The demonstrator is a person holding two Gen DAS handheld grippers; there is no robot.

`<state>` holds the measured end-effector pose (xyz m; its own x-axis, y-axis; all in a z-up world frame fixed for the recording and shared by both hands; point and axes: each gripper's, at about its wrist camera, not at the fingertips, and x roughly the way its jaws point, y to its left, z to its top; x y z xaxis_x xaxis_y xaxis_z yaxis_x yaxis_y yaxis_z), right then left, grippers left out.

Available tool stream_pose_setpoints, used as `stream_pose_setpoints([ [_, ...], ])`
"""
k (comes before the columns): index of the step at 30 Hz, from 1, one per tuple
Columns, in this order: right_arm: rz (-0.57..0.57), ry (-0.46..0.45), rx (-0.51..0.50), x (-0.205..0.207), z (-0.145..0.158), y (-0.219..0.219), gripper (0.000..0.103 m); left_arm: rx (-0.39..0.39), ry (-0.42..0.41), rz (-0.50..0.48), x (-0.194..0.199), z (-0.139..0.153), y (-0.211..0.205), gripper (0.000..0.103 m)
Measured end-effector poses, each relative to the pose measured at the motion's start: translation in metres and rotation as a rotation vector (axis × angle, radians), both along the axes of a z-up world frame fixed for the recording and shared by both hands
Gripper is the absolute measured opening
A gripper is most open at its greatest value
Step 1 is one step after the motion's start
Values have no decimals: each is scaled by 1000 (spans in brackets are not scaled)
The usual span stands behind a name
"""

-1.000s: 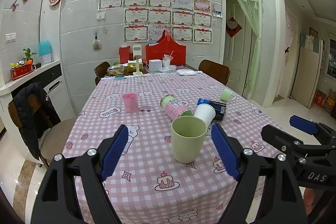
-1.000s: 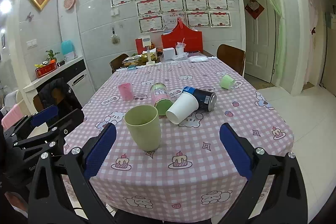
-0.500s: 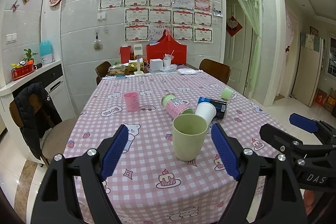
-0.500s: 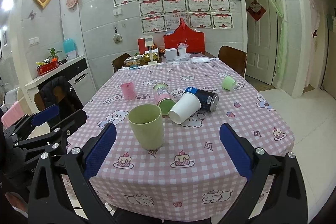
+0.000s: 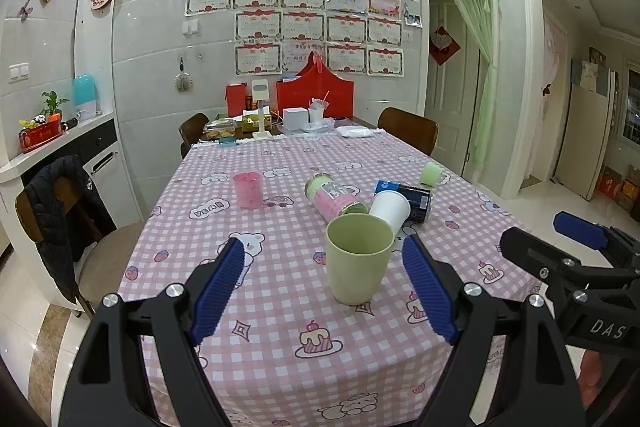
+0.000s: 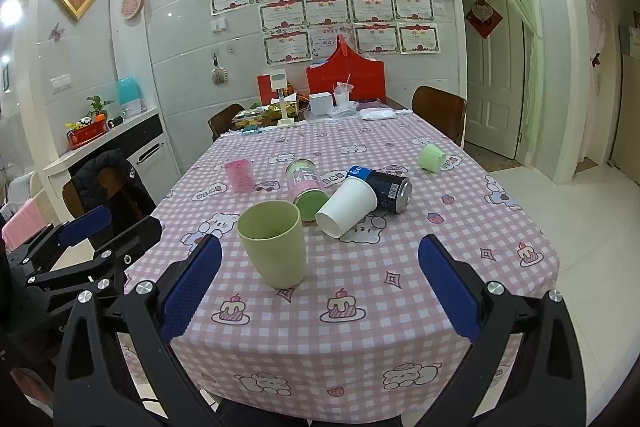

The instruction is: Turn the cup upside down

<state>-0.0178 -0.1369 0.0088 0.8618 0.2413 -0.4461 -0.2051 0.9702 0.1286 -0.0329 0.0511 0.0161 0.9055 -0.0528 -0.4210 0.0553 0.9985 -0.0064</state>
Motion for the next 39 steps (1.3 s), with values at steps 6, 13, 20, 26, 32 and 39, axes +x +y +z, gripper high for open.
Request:
stream_pose_setpoints([
  [6,-5,3,5,1,-1,-2,95,-1,-4,-5,1,0,-2,80],
  [13,-6,3,3,1,-1,-3,95,-3,-5,-6,2,0,-2,80],
  [20,-6,0,3,1,-1,-3,95,-2,-3,-9,3,0,-2,80],
  [26,-4,-1,3,2,-1,-3,95,-2,-5,-8,3,0,-2,80],
  [32,-5,1,1,2,-1,-3,95,-1,-4,-15,3,0,-2,80],
  [39,-9,7,0,5,-3,-3,95,1,3,-14,3,-2,-1,80],
])
